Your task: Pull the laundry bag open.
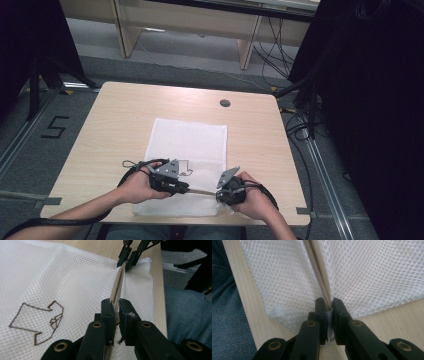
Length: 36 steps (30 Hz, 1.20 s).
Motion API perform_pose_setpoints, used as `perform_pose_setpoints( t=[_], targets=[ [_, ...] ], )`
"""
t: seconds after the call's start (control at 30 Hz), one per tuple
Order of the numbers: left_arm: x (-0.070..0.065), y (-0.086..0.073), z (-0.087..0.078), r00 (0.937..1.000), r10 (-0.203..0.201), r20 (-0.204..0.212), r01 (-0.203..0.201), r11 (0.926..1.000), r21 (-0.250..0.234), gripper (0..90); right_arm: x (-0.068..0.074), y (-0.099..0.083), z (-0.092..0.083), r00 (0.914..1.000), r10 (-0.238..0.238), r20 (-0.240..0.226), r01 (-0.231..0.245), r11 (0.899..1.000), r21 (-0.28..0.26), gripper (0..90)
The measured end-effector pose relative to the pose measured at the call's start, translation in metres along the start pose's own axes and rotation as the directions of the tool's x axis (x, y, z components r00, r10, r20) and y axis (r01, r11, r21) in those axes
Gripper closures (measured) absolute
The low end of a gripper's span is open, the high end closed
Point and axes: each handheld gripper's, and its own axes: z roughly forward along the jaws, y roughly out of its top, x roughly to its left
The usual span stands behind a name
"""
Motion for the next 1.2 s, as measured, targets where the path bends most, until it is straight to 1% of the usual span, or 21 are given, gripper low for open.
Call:
perform_pose_setpoints(
  t=[0.1, 0.13, 0.17, 0.2, 0.23, 0.27, 0.37, 0.47, 0.53, 0.57, 0.6, 0.67, 0.77, 0.8, 0.87, 0.97, 1.0, 1.03, 1.07, 1.1, 1.2],
  targets=[
    [0.000, 0.000, -0.001, 1.0000, 0.004, -0.003, -0.004, 1.0000, 0.001, 82.2, 0.000, 0.000, 0.000, 1.0000, 0.003, -0.002, -0.003, 1.000, 0.002, 84.9],
    [0.000, -0.001, -0.002, 1.0000, -0.005, 0.000, 0.005, 1.0000, -0.001, 82.2, 0.000, 0.000, 0.000, 1.0000, 0.002, -0.002, -0.002, 1.000, 0.003, 84.9],
    [0.000, -0.001, -0.003, 1.0000, 0.001, -0.003, -0.001, 1.0000, 0.002, 82.2, 0.000, 0.000, 0.000, 1.0000, 0.003, -0.003, -0.003, 1.000, 0.002, 84.9],
    [0.001, -0.002, -0.003, 1.0000, -0.005, 0.001, 0.005, 1.0000, -0.004, 82.3, 0.000, 0.000, 0.000, 1.0000, 0.001, -0.001, -0.001, 1.000, 0.000, 84.9],
    [0.000, -0.002, -0.003, 1.0000, -0.001, -0.007, 0.001, 1.0000, 0.002, 82.2, 0.000, 0.000, 0.000, 1.0000, 0.005, -0.004, -0.005, 1.000, 0.003, 84.9],
    [0.000, -0.002, -0.003, 1.0000, -0.008, -0.001, 0.008, 1.0000, -0.001, 82.3, 0.000, 0.000, 0.000, 1.0000, 0.004, -0.004, -0.004, 1.000, 0.003, 84.9],
    [0.001, -0.003, -0.005, 1.0000, 0.003, -0.003, -0.003, 1.0000, 0.006, 82.2, 0.000, 0.000, 0.000, 1.0000, 0.004, -0.003, -0.004, 1.000, 0.004, 85.0],
    [0.001, -0.003, -0.007, 1.0000, -0.002, -0.005, 0.002, 1.0000, 0.006, 82.3, 0.000, 0.000, 0.000, 1.0000, 0.000, 0.000, 0.000, 1.000, 0.001, 84.9],
    [0.002, -0.004, -0.008, 1.0000, 0.004, -0.005, -0.004, 1.0000, 0.008, 82.2, 0.000, 0.000, 0.000, 1.0000, 0.004, -0.003, -0.004, 1.000, 0.003, 85.0],
    [0.001, -0.004, -0.008, 1.0000, -0.006, -0.007, 0.006, 1.0000, 0.006, 82.2, 0.000, 0.000, 0.000, 1.0000, 0.004, -0.002, -0.004, 1.000, 0.004, 84.9],
    [0.002, -0.005, -0.010, 0.9999, 0.002, -0.012, -0.001, 0.9999, 0.011, 82.2, 0.000, 0.000, 0.000, 1.0000, 0.004, -0.001, -0.004, 1.000, 0.002, 84.9],
    [0.003, -0.005, -0.011, 0.9999, -0.012, -0.010, 0.012, 0.9999, 0.005, 82.2, 0.000, 0.000, 0.000, 1.0000, 0.004, -0.002, -0.004, 1.000, 0.002, 85.0],
    [0.003, -0.006, -0.011, 0.9999, -0.003, -0.010, 0.003, 1.0000, 0.000, 82.3, 0.000, 0.000, 0.000, 1.0000, 0.006, 0.001, -0.006, 1.000, 0.003, 84.9],
    [0.002, -0.007, -0.012, 0.9999, -0.011, -0.012, 0.011, 0.9999, 0.002, 82.3, 0.000, 0.000, 0.000, 1.0000, 0.006, 0.003, -0.006, 1.000, 0.003, 84.9],
    [0.002, -0.007, -0.011, 0.9999, -0.010, -0.010, 0.010, 0.9999, -0.006, 82.2, 0.000, 0.000, 0.000, 1.0000, 0.004, -0.001, -0.004, 1.000, 0.004, 84.9],
    [0.002, -0.008, -0.012, 0.9998, -0.011, -0.014, 0.011, 0.9999, -0.001, 82.2, 0.000, 0.000, 0.000, 1.0000, 0.001, 0.002, -0.001, 1.000, 0.001, 85.0],
    [0.003, -0.008, -0.012, 0.9997, -0.021, -0.011, 0.021, 0.9998, -0.005, 82.2, 0.000, 0.000, 0.000, 1.0000, 0.008, 0.002, -0.008, 1.000, 0.003, 84.9],
    [0.004, -0.009, -0.013, 0.9999, -0.006, -0.009, 0.006, 1.0000, -0.006, 82.2, 0.000, 0.000, 0.000, 1.0000, 0.005, 0.003, -0.005, 1.000, 0.000, 84.9],
    [0.003, -0.009, -0.014, 0.9997, -0.020, -0.011, 0.020, 0.9998, 0.000, 82.2, 0.001, -0.001, 0.000, 0.9998, 0.021, -0.003, -0.021, 1.000, 0.001, 84.9],
    [0.003, -0.010, -0.015, 0.9998, -0.016, -0.011, 0.016, 0.9999, -0.002, 82.3, 0.000, 0.000, 0.000, 1.0000, 0.005, 0.003, -0.005, 1.000, 0.000, 85.0],
    [0.003, -0.011, -0.015, 0.9997, -0.020, -0.013, 0.020, 0.9998, -0.008, 82.2, 0.000, 0.000, 0.000, 1.0000, 0.005, 0.003, -0.005, 1.000, 0.000, 85.0]
  ],
)
